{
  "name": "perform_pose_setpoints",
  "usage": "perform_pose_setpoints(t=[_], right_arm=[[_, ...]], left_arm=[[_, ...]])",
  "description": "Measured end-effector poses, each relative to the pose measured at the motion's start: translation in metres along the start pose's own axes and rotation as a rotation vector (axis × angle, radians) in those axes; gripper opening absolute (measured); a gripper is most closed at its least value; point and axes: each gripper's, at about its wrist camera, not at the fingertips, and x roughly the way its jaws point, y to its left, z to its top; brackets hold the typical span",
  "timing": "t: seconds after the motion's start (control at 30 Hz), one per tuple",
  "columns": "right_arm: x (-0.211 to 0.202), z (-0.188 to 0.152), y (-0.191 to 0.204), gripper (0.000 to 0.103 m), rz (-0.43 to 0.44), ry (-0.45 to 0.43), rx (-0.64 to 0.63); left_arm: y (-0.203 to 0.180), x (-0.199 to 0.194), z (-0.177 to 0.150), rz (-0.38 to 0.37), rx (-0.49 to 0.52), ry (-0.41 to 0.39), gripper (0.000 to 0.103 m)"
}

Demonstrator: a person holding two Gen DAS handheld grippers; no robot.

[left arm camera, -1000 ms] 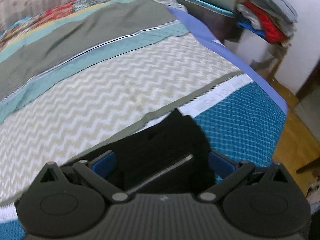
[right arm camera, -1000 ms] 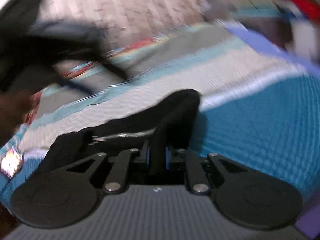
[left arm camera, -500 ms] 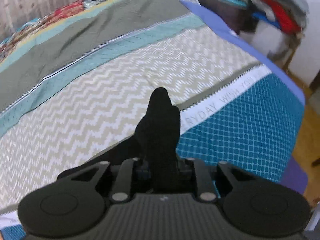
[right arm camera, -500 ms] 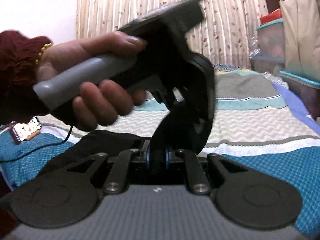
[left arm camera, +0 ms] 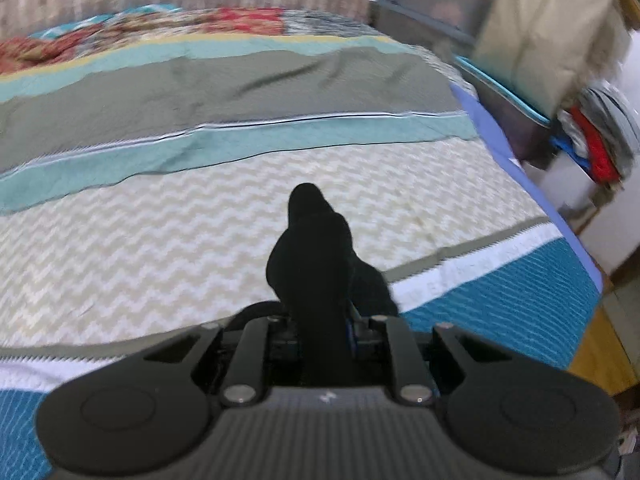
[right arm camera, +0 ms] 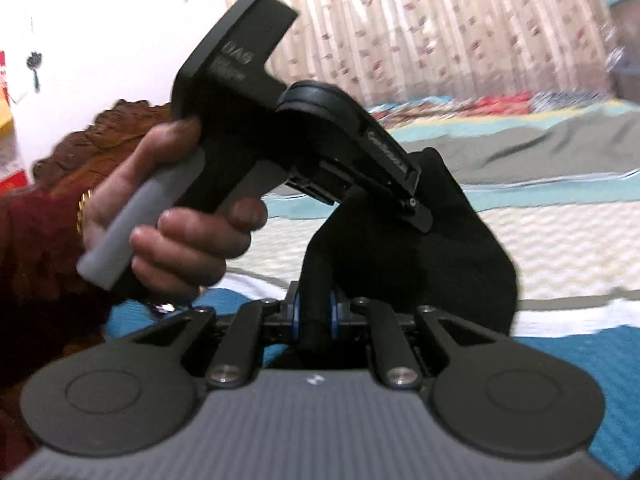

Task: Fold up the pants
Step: 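Grasp the pants end with the left gripper while the right gripper grasps beside it, then fold the pants end over with both grippers and lower it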

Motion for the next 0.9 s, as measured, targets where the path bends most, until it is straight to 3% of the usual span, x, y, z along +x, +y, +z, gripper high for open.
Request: perform_pose_setpoints(t=[0.27,0.37,0.4,0.43,0.53,0.57,0.63,0.77,0.9], right_arm=[[0.076,-0.020,0.018,0.016,0.096,0.231,0.018],[0.104,-0.037,0.017,0.023,0.099,0.359,-0.021],[0.107,-0.040,0.015,0.025,0.110,0.383,-0.014],[0.103,-0.040,0.012,0.028,0.128,0.384,0.009],[0.071,-0.023,-0.005,0.036,0.208,0.311,0.075],[0.059,-0.017,-0.013,0.036,0.206,0.274,0.096],[0.036,-0.012,-0.030,0.038,0.160,0.215,0.149],[0.010,-0.019,-0.055,0.038,0.072,0.178,0.199],[0.009,-0.041,-0.064,0.035,0.000,0.241,0.197]], left_arm=[[0.081,0.032,-0.052,0.047,-0.163,0.074,0.019],[0.098,0.055,-0.071,0.077,-0.194,0.115,0.035],[0.101,0.060,-0.076,0.092,-0.203,0.116,0.045],[0.103,0.060,-0.081,0.101,-0.209,0.100,0.054],[0.106,0.041,-0.091,0.087,-0.227,0.047,0.067],[0.108,0.034,-0.095,0.073,-0.236,0.030,0.069],[0.108,0.019,-0.103,0.056,-0.241,-0.010,0.086],[0.101,0.009,-0.120,0.081,-0.223,-0.021,0.086],[0.089,0.013,-0.140,0.179,-0.181,0.021,0.088]])
